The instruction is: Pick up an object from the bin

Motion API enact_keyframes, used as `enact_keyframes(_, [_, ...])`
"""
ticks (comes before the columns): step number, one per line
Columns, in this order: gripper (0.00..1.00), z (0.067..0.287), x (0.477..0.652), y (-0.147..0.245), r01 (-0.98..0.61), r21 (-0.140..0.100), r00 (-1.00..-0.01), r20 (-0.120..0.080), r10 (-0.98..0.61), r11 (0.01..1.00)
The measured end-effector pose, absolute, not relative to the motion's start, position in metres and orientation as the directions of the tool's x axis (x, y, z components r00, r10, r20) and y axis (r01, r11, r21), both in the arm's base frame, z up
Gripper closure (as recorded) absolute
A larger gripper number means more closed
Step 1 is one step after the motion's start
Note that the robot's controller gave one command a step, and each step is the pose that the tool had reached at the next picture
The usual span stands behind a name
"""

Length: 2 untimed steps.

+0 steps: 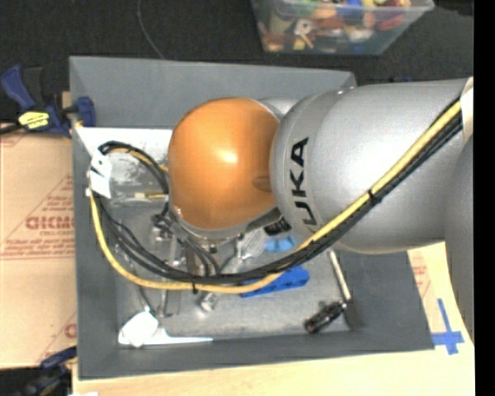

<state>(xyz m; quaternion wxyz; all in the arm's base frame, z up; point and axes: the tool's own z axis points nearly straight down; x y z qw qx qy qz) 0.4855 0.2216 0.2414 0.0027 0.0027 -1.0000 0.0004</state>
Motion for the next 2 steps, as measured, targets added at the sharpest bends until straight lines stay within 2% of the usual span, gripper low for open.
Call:
enact_keyframes(1, [0.0,0.246,0.487,0.22,0.001,0.001,-1.0,-0.002,0.001,1.0])
enact_keyframes(2, [0.0,0.158,0.472,0.229,0.269,-0.004,-0.963,0.005,0.269,0.963])
